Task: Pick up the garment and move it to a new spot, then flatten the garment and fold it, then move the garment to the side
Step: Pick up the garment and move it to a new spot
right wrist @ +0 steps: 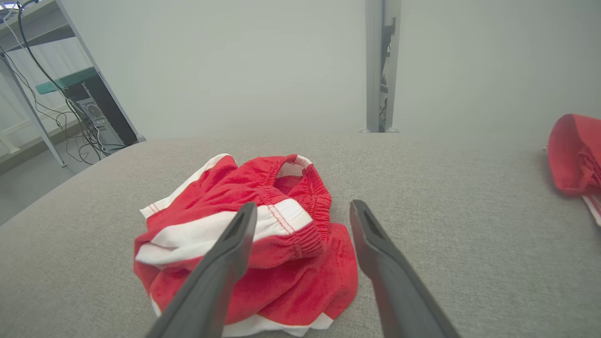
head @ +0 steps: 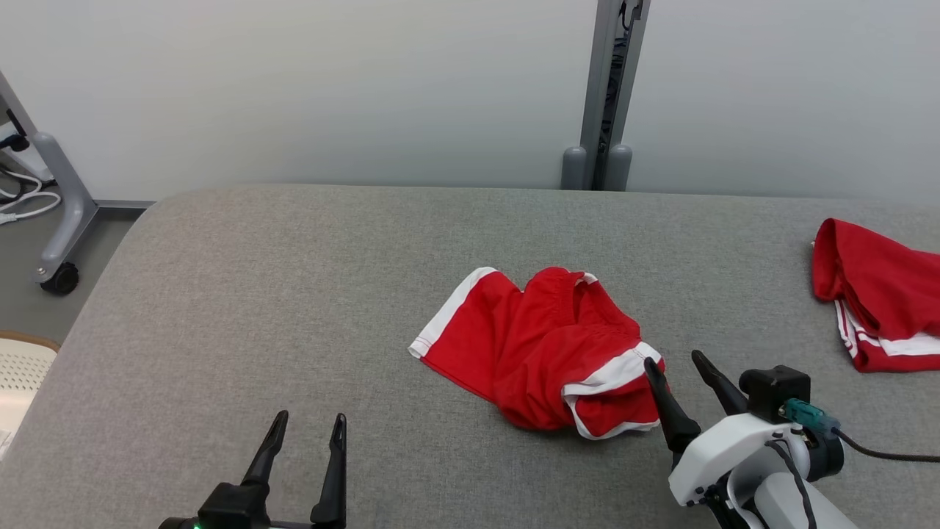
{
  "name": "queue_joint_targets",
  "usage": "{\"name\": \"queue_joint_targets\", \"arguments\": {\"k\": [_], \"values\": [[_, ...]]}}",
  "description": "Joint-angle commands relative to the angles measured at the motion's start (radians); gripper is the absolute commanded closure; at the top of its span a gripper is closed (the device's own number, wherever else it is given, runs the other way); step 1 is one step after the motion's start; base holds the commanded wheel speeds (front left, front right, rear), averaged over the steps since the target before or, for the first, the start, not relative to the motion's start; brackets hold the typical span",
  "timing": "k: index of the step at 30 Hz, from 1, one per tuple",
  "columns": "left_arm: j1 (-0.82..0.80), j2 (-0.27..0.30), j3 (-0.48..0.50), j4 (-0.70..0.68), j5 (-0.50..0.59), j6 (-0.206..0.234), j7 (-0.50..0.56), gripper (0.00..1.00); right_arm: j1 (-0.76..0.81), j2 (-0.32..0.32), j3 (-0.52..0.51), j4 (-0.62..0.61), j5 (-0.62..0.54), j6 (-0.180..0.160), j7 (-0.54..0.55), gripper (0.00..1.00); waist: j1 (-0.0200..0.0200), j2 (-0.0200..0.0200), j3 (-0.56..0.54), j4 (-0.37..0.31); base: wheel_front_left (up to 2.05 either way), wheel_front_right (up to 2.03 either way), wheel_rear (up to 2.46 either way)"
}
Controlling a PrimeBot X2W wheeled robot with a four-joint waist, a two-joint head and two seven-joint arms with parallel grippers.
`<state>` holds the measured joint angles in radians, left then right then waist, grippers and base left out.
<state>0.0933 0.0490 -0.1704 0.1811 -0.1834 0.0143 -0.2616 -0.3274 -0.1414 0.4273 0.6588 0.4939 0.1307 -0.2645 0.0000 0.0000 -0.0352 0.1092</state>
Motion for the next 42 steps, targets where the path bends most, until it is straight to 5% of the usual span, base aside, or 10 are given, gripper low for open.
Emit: {"name": "queue_joint_targets", "arguments": {"k": [1, 14, 15, 16, 22, 29, 36, 42], "values": [[-0.012, 0.004, 0.001, 0.006, 0.005, 0.003, -0.003, 0.0, -0.015, -0.005, 0.013, 0.02, 0.018, 0.0, -0.001, 0.0, 0.0, 0.0, 0.002, 0.006, 0.0, 0.0, 0.0], [-0.025, 0.004, -0.02, 0.024, 0.006, 0.004, -0.003, 0.0, -0.149, -0.029, 0.291, 0.234, 0.278, 0.0, 0.016, 0.03, 0.0, 0.0, 0.012, 0.034, 0.0, 0.0, 0.0], [-0.027, 0.003, -0.021, 0.026, 0.006, 0.003, -0.003, 0.0, -0.156, -0.033, 0.314, 0.237, 0.29, 0.0, 0.015, 0.46, 0.0, 0.0, 0.013, 0.034, 0.0, 0.0, 0.0], [-0.029, 0.003, -0.021, 0.027, 0.007, 0.001, -0.003, 0.0, -0.162, -0.038, 0.331, 0.239, 0.304, 0.0, 0.014, 1.0, 0.0, 0.0, 0.014, 0.033, 0.0, 0.0, 0.0], [-0.031, 0.003, -0.013, 0.029, 0.01, 0.0, -0.003, 0.0, -0.198, -0.072, 0.405, 0.259, 0.338, 0.0, 0.0, 1.0, 0.0, 0.0, 0.015, 0.023, 0.0, 0.0, 0.0], [-0.029, 0.004, -0.013, 0.021, 0.004, 0.001, -0.003, 0.0, -0.24, -0.14, 0.331, 0.229, 0.286, 0.0, -0.002, 1.0, 0.0, 0.0, 0.017, 0.002, 0.0, 0.0, 0.0], [-0.035, 0.003, -0.02, 0.018, -0.003, 0.005, -0.003, 0.0, -0.286, -0.216, 0.16, 0.099, 0.07, 0.0, -0.002, 1.0, 0.0, 0.0, 0.017, -0.014, 0.0, 0.0, 0.0], [-0.047, 0.003, -0.037, 0.026, -0.012, 0.001, -0.003, 0.0, -0.233, -0.134, 0.161, -0.054, -0.114, 0.0, 0.0, 1.0, 0.0, 0.0, 0.011, 0.006, 0.0, 0.0, 0.0]]}}
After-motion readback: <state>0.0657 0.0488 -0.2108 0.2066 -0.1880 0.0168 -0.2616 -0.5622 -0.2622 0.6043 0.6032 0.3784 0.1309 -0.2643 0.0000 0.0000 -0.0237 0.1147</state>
